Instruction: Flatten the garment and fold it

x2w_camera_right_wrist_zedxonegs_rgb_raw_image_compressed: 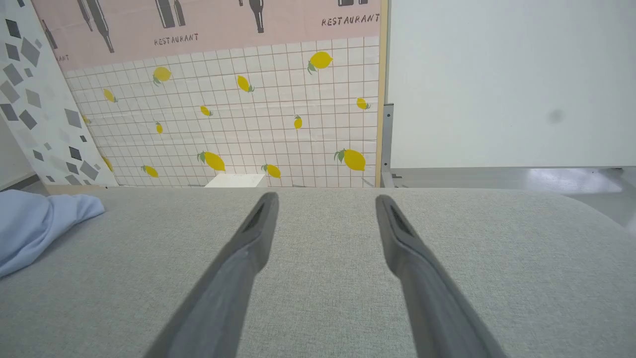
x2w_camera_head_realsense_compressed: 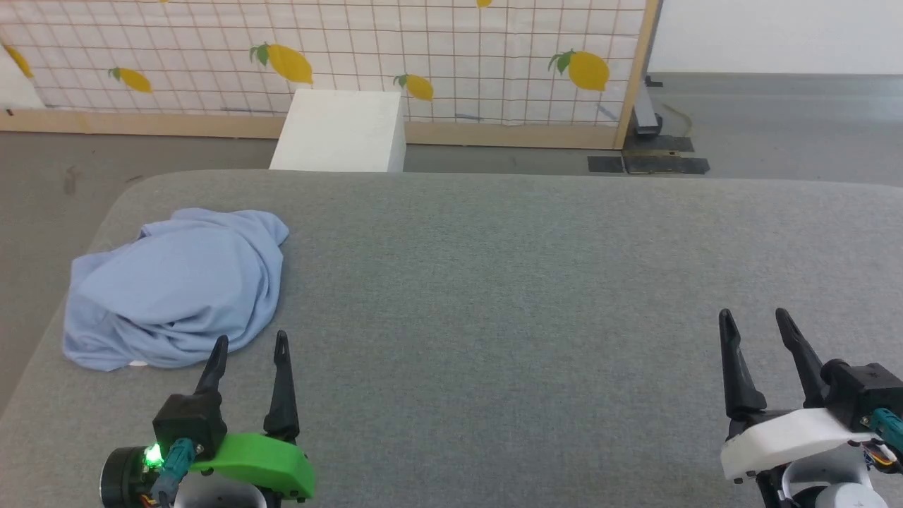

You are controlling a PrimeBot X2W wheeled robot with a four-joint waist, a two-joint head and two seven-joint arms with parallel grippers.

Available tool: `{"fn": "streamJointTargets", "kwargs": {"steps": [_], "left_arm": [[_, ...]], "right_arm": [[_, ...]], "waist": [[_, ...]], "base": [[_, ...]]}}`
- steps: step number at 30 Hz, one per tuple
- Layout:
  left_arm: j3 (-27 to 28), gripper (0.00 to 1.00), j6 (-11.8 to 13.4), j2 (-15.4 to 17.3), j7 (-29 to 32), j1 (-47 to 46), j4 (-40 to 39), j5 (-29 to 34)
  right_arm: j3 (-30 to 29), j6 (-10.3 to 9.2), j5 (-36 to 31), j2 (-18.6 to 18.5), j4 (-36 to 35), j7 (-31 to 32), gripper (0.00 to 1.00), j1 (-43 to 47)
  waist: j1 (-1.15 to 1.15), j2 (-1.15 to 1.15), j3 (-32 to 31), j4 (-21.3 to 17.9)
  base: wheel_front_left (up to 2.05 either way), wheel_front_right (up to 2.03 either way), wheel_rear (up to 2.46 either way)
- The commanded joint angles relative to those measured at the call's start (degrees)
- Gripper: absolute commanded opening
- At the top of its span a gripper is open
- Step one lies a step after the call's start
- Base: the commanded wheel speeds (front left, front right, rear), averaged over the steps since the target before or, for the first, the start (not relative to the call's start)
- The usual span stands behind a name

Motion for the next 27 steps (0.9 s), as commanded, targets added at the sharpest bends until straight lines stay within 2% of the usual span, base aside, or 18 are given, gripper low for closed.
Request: {"fn": "streamJointTargets", "kwargs": {"steps": [1, 14, 27], "left_arm": [[0.2, 1.0, 0.5, -0.1, -0.5, 0.7, -0.2, -0.6], [0.6, 1.0, 1.3, -0.1, -2.1, 1.5, -0.7, -2.1], [1.3, 1.0, 1.3, -0.2, -3.6, 2.2, -1.1, -3.1]], "right_arm": [[0.0, -0.04, 0.6, 0.0, 0.3, -0.6, 1.0, 0.2], [1.4, -0.05, 1.2, 0.0, 1.5, -2.1, 1.0, 0.2], [2.1, -0.06, 2.3, 0.0, 2.7, -3.7, 1.0, 0.2]], "waist": [[0.0, 0.0, 0.0, 0.7], [0.0, 0.0, 0.1, 5.3], [0.0, 0.0, 0.1, 11.5]], "base": [[0.0, 0.0, 0.0], [0.0, 0.0, 0.0], [0.0, 0.0, 0.0]]}}
